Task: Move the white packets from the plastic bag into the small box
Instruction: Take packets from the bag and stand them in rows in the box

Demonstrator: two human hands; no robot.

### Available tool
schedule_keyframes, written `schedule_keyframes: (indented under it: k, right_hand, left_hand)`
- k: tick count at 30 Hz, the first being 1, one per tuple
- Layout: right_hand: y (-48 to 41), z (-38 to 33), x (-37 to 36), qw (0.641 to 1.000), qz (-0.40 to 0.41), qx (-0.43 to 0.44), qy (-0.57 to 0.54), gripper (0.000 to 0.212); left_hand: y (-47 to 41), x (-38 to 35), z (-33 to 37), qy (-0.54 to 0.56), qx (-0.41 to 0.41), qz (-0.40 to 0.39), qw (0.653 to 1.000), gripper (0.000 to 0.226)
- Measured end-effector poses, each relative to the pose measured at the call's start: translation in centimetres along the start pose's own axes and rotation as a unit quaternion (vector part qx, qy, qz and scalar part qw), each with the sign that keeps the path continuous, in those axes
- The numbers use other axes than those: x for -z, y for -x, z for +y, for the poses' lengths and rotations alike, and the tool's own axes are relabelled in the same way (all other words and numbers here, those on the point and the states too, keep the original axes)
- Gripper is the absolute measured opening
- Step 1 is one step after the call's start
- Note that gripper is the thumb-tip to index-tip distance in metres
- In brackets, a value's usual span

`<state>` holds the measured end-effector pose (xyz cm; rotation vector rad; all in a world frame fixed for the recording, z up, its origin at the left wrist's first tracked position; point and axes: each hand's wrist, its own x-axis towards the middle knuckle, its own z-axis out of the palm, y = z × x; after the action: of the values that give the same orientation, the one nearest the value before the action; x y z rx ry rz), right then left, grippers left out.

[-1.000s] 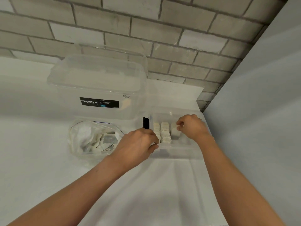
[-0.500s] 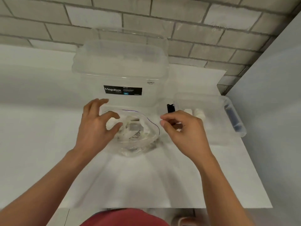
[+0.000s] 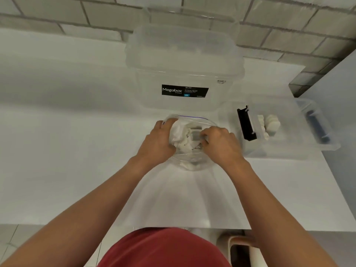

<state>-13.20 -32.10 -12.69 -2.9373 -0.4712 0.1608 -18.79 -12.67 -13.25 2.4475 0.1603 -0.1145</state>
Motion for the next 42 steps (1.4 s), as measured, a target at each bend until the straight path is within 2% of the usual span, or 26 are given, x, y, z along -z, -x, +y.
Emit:
schedule_keyframes:
  k: [8,11,13,16,18,21,26,30,33,36,40,42]
  right_hand:
    - [-0.3,-2.0,-0.6,0.999,0.006,0.015,0.045,0.023]
    - [0.2,-2.3,-0.4,0.997,0.027,0.045,0.049,0.021]
    - [0.6,-1.9,-0.3,0.995,0.014,0.086,0.042,0.021]
    - [1.2,-0.9,0.0,0.992,-0.016,0.121,-0.03,0.029]
    - [1.3,-0.4,0.1,0.99,0.007,0.112,-0.085,0.038]
    - [0.9,-0.4,0.3,0.988,0.037,0.068,-0.134,0.032]
    - [0.0,-1.1,0.6,0.996,-0.026,0.021,-0.079,0.028]
    - [0.1,-1.3,0.8,0.995,-0.009,0.002,-0.099,0.017]
    - [0.7,-1.1,1.4,0.992,-0.013,-0.005,-0.122,0.015]
    - [1.5,-0.6,2.2,0.99,0.017,0.023,-0.141,0.014]
    - [2.4,-0.1,2.9,0.991,0.069,0.066,-0.091,0.011]
    - [2.7,0.5,3.0,0.988,0.106,0.08,-0.074,0.016]
  left_hand:
    - [0.5,0.5,-0.8,-0.003,-0.041,-0.002,0.999,0.082]
    - [0.4,0.8,-1.5,-0.01,-0.055,0.004,0.998,0.07]
    - [0.2,1.0,-1.8,0.005,-0.058,0.014,0.998,0.056]
    - [0.2,1.2,-1.8,0.0,-0.075,0.049,0.996,0.045]
    - [0.4,1.3,-1.4,-0.027,-0.097,0.069,0.993,0.045]
    - [0.5,1.0,-0.8,-0.049,-0.127,0.087,0.987,0.046]
    - [0.5,0.7,-0.7,-0.066,-0.134,0.093,0.984,0.048]
    - [0.7,0.8,-0.8,-0.071,-0.132,0.104,0.983,0.048]
    - [0.9,0.9,-0.6,-0.08,-0.146,0.119,0.979,0.048]
    - [1.3,1.0,0.2,-0.072,-0.178,0.152,0.97,0.042]
    - [1.9,1.3,1.5,-0.05,-0.242,0.203,0.948,0.029]
    - [1.8,1.3,2.1,-0.041,-0.27,0.187,0.944,0.025]
